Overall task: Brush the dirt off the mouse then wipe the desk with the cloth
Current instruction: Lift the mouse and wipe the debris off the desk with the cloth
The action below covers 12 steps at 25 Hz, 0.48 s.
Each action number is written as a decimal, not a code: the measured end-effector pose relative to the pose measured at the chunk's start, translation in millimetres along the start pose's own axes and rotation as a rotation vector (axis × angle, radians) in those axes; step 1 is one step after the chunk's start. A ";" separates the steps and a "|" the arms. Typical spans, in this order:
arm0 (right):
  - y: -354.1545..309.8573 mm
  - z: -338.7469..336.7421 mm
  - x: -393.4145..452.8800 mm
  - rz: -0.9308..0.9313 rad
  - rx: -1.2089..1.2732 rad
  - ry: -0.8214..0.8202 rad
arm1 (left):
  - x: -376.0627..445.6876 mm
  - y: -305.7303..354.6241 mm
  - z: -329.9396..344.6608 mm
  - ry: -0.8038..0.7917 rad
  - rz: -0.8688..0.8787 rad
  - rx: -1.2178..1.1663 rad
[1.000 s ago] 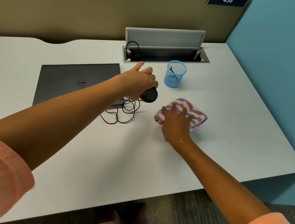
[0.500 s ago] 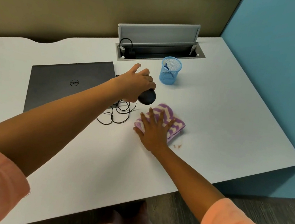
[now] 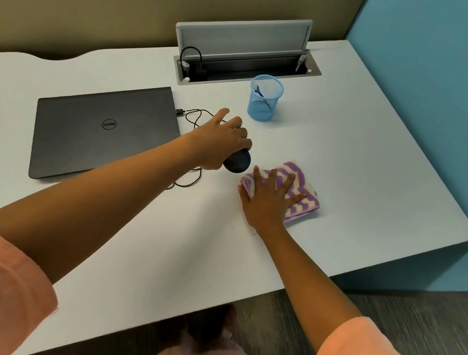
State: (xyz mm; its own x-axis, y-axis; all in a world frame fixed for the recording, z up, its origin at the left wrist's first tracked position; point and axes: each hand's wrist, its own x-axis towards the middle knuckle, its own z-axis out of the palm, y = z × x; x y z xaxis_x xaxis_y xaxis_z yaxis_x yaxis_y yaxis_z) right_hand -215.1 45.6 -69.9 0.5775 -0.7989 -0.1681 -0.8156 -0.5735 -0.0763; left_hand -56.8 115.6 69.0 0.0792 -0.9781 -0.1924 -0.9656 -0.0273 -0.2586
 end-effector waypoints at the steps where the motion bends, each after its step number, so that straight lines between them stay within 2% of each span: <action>1: 6.4 2.0 -7.2 -0.010 -0.004 0.016 | 0.0 4.2 1.6 0.000 0.017 0.010; 9: 73.4 12.3 -75.0 -0.121 -0.051 0.024 | 2.5 42.1 2.7 0.001 0.127 0.131; 12: 105.9 10.2 -101.6 -0.094 -0.141 -0.026 | -2.4 57.6 1.5 0.007 0.164 0.181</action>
State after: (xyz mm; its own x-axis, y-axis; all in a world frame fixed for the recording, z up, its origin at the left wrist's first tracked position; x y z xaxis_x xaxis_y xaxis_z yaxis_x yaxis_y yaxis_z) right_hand -360.4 67.9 -70.9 0.6487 -0.7364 -0.1921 -0.7437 -0.6670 0.0455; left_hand -112.2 116.6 53.1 -0.0776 -0.9678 -0.2395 -0.9054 0.1690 -0.3895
